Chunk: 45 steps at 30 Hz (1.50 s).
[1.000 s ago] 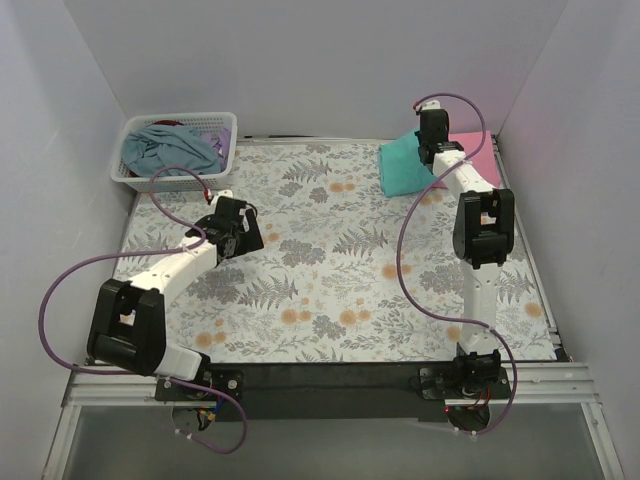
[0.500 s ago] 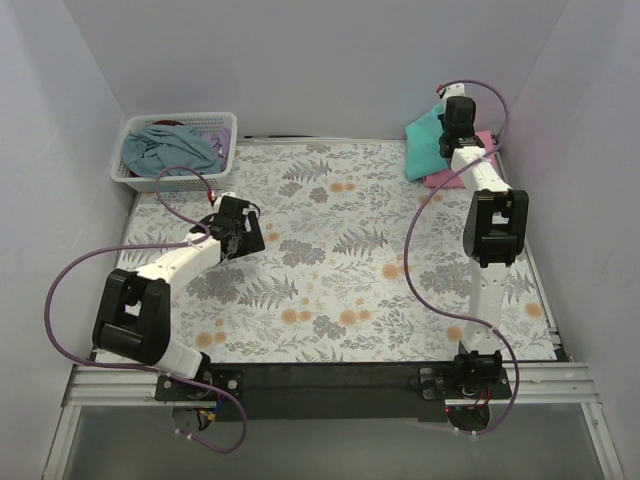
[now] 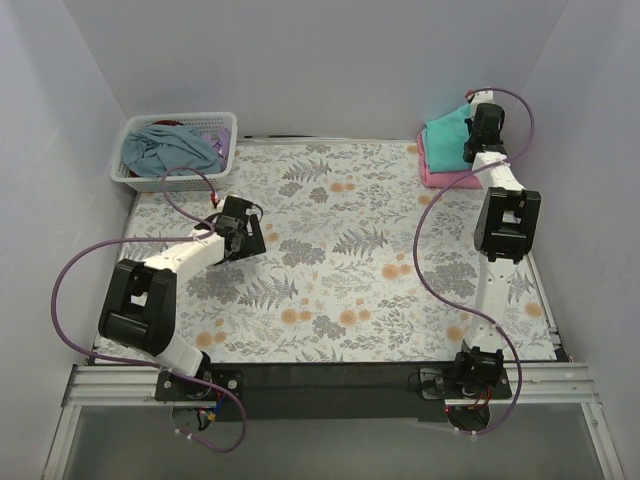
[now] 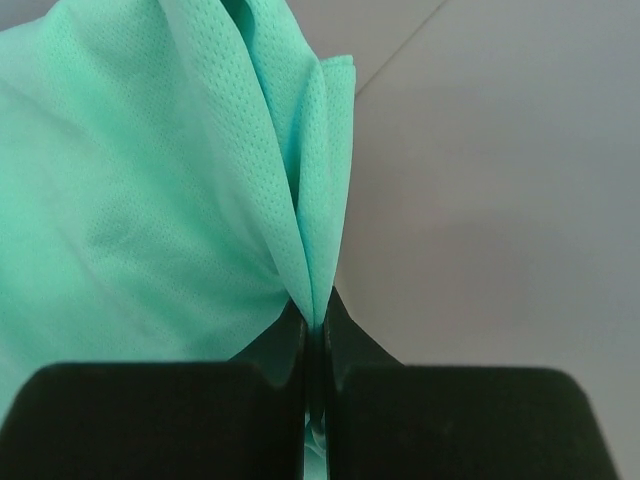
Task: Fold and stack the t-shirts
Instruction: Neatly place the folded tshirt to the corner, then reset both grippers
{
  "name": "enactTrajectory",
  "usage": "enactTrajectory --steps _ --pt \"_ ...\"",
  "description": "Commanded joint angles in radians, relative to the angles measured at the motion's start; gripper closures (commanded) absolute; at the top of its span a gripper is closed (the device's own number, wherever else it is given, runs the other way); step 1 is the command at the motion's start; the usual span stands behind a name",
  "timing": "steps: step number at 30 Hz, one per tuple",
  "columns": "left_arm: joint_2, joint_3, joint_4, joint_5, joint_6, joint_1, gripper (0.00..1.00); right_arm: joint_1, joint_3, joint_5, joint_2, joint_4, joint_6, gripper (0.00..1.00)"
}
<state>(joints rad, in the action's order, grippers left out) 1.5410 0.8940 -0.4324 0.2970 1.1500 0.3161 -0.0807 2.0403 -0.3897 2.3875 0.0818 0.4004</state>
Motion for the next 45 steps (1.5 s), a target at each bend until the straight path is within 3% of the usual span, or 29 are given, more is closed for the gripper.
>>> enactTrajectory --steps 1,2,3,4,6,7,11,15,21,26,27,32,38,41,45 --pt "0.008 0.037 -0.005 0.011 0.005 -0.006 0.16 -0.005 0.046 -0.001 0.035 0.136 0.028 0.93" --pt "0.010 0.037 -0.005 0.010 0.007 -0.006 0.16 -0.005 0.046 -0.011 0.042 0.145 0.025 0.87" --pt "0.016 0.039 -0.005 0.008 0.005 -0.006 0.16 -0.005 0.046 -0.017 0.050 0.166 0.020 0.67" --pt "0.019 0.039 -0.005 0.007 0.005 -0.005 0.16 -0.005 0.040 -0.024 0.062 0.179 0.015 0.55" --pt "0.024 0.040 -0.005 0.004 0.008 -0.006 0.16 -0.005 0.031 -0.081 0.070 0.219 0.002 0.36" --pt "0.025 0.040 -0.005 -0.001 0.007 -0.005 0.16 -0.005 0.031 -0.109 0.068 0.222 -0.008 0.33" --pt "0.022 0.045 -0.005 0.001 0.007 -0.006 0.16 -0.002 0.020 -0.198 0.019 0.223 -0.043 0.27" --pt "0.002 0.051 -0.005 -0.009 0.007 -0.005 0.16 0.021 -0.069 -0.170 -0.103 0.222 -0.037 0.26" --pt "-0.087 0.045 0.006 -0.022 0.010 -0.006 0.16 0.133 -0.362 -0.144 -0.445 0.182 -0.118 0.13" --pt "-0.183 0.031 0.011 -0.055 0.037 -0.006 0.16 0.213 -0.620 0.021 -0.807 0.009 -0.366 0.11" --pt "-0.227 0.039 0.000 -0.068 0.039 -0.005 0.16 0.214 -0.652 0.069 -0.859 -0.057 -0.392 0.02" --pt "-0.419 0.089 -0.078 -0.095 0.062 -0.005 0.15 0.214 -0.848 0.218 -1.244 -0.220 -0.523 0.02" --pt "-0.703 0.155 -0.265 0.011 0.111 -0.005 0.15 0.214 -0.992 0.293 -1.687 -0.388 -0.515 0.02" --pt "-0.853 0.135 -0.312 0.063 0.171 -0.005 0.14 0.216 -1.097 0.382 -1.910 -0.409 -0.500 0.02" --pt "-1.044 0.048 -0.307 0.088 0.238 -0.005 0.14 0.214 -1.218 0.345 -2.114 -0.435 -0.535 0.02"
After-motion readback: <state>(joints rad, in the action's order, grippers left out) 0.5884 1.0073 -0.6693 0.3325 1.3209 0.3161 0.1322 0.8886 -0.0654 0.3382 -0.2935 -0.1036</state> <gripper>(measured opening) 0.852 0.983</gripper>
